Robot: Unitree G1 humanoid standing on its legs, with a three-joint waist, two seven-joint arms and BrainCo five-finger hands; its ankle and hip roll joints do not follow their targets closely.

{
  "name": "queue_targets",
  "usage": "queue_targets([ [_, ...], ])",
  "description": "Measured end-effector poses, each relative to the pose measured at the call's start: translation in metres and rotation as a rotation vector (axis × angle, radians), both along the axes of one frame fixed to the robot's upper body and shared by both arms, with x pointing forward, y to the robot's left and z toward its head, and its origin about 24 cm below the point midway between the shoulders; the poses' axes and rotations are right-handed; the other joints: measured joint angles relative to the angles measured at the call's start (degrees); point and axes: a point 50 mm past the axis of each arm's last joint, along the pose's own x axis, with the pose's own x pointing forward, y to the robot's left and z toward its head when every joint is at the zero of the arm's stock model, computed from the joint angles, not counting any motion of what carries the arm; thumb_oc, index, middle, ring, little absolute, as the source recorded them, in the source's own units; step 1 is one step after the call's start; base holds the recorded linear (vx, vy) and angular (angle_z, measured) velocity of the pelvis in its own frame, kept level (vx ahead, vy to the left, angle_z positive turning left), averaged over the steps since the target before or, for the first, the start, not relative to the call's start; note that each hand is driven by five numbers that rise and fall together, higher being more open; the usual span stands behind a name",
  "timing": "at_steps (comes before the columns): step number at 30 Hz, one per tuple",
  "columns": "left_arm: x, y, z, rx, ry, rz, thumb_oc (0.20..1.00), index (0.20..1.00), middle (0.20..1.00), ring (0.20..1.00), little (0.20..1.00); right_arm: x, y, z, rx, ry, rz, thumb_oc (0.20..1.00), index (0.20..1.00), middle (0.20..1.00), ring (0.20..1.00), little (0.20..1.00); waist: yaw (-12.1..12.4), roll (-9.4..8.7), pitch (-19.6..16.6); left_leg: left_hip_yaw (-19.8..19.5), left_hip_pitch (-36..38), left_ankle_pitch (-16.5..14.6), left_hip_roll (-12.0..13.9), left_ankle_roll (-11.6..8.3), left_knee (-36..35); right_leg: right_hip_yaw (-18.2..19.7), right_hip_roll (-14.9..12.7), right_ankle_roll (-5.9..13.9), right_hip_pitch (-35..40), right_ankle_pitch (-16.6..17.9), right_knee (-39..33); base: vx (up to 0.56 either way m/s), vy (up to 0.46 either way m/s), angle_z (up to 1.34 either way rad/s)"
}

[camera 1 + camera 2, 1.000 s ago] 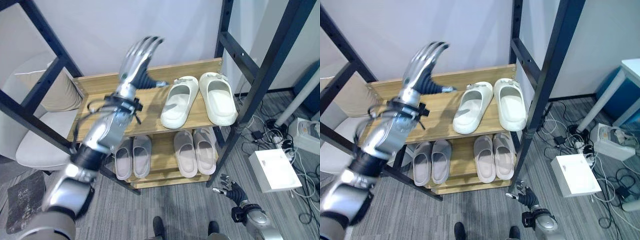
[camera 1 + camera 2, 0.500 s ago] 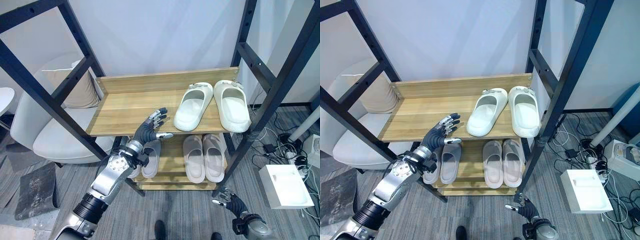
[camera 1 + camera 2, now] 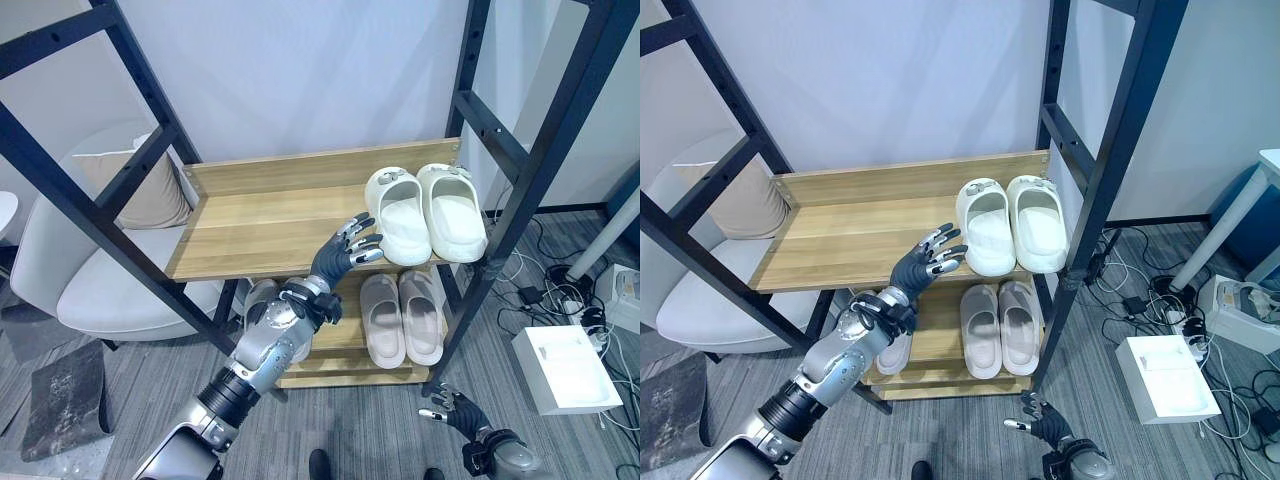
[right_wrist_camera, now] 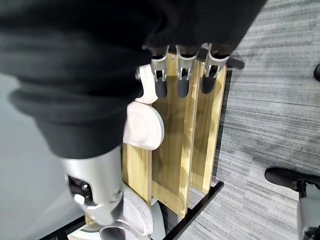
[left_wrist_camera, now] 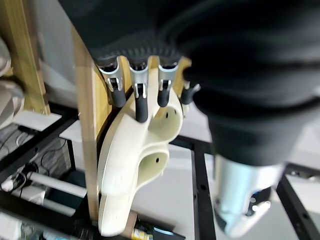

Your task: Arrange the slippers neatly on the shoe rack.

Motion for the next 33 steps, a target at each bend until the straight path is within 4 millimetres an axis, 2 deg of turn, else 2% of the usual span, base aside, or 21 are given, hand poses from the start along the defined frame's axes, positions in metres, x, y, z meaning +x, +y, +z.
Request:
queue_targets([
  [8, 0.005, 0.014, 0.004, 0.168, -0.098, 0.056, 1.0, 1.0, 1.0, 1.0, 1.0, -0.001, -0.003, 0.0, -0.012, 0.0, -0.019, 1.0, 1.0, 1.0, 1.0, 1.0, -0.2, -0.12, 0.1, 0.0, 0.7, 0.2, 0.0, 0.35, 0.3, 0.0, 0.0, -0.03, 0.6, 0.0, 0.0, 0.0, 0.002, -0.01],
  [14, 0.003, 0.058, 0.007, 0.179, -0.151, 0.251, 1.0, 1.0, 1.0, 1.0, 1.0, -0.007, -0.009, -0.001, -0.016, 0.007, -0.064, 1.0, 1.0, 1.0, 1.0, 1.0, 1.0, -0.33, 0.1, -0.5, 1.1, 0.3, 0.0, 0.34, 0.3, -0.8, 0.1, -0.25, 1.5, -0.1, 0.1, -0.01, 0.019, 0.06],
  [18, -0.003, 0.074, 0.016, 0.139, -0.189, 0.339, 1.0, 1.0, 1.0, 1.0, 1.0, -0.008, -0.005, -0.002, -0.005, 0.003, -0.068, 1.0, 1.0, 1.0, 1.0, 1.0, 1.7, -0.95, 0.1, -1.3, 0.9, 0.0, -0.2, -0.02, -0.1, -1.8, 0.1, 0.12, 2.0, -0.4, 0.0, -0.03, 0.032, 0.13],
  [19, -0.005, 0.075, 0.02, 0.107, -0.202, 0.339, 1.0, 1.0, 1.0, 1.0, 1.0, -0.008, -0.004, -0.003, -0.003, 0.005, -0.07, 1.0, 1.0, 1.0, 1.0, 1.0, 2.6, -1.11, 0.1, -1.7, 0.9, 0.0, -0.3, -0.06, -0.1, -2.1, 0.1, 0.12, 2.4, -0.4, 0.0, -0.01, 0.029, 0.12],
  [22, -0.032, 0.062, 0.057, -0.097, -0.349, 0.195, 1.0, 1.0, 1.0, 1.0, 1.0, -0.013, 0.0, -0.006, 0.008, 0.015, -0.084, 1.0, 1.0, 1.0, 1.0, 1.0, 3.2, -2.65, -0.3, -2.3, 0.9, 0.0, -0.8, -0.02, 0.0, -2.7, -0.2, 0.2, 2.4, -0.7, 0.0, -0.02, 0.05, 0.14],
  [27, -0.066, 0.044, 0.075, -0.16, -0.459, -0.057, 1.0, 1.0, 1.0, 1.0, 1.0, -0.011, 0.007, -0.006, 0.032, 0.001, -0.087, 1.0, 1.0, 1.0, 1.0, 1.0, 3.5, -3.29, -0.7, -2.5, 0.9, 0.1, -1.1, 0.27, 0.1, -3.1, -0.6, 0.28, 2.7, -0.7, 0.2, -0.02, 0.043, 0.05],
  [29, -0.08, 0.028, 0.07, -0.163, -0.448, -0.207, 1.0, 1.0, 1.0, 1.0, 1.0, -0.012, 0.012, -0.007, 0.046, 0.002, -0.086, 1.0, 1.0, 1.0, 1.0, 1.0, 3.6, -3.29, -0.7, -2.4, 1.0, 0.1, -1.3, 0.28, 0.3, -3.1, -0.7, 0.37, 2.7, -0.7, 0.3, 0.0, 0.0, 0.0],
  [32, -0.091, 0.003, 0.04, -0.111, -0.321, -0.412, 1.0, 1.0, 1.0, 1.0, 1.0, -0.011, 0.016, -0.008, 0.056, 0.001, -0.062, 1.0, 1.0, 1.0, 1.0, 1.0, 4.2, -3.22, -0.8, -2.2, 1.2, -0.1, -1.3, 0.1, 0.3, -2.9, -0.9, 0.69, 2.7, -0.8, 0.3, 0.0, 0.005, -0.04],
  [33, -0.094, -0.004, 0.009, -0.041, -0.208, -0.492, 1.0, 1.0, 1.0, 1.0, 1.0, -0.01, 0.017, -0.009, 0.055, 0.005, -0.046, 1.0, 1.0, 1.0, 1.0, 1.0, 4.2, -3.22, -0.7, -2.0, 1.4, -0.2, -1.3, 0.13, 0.0, -2.6, -0.9, 0.73, 2.7, -0.7, 0.2, 0.02, -0.003, -0.15],
])
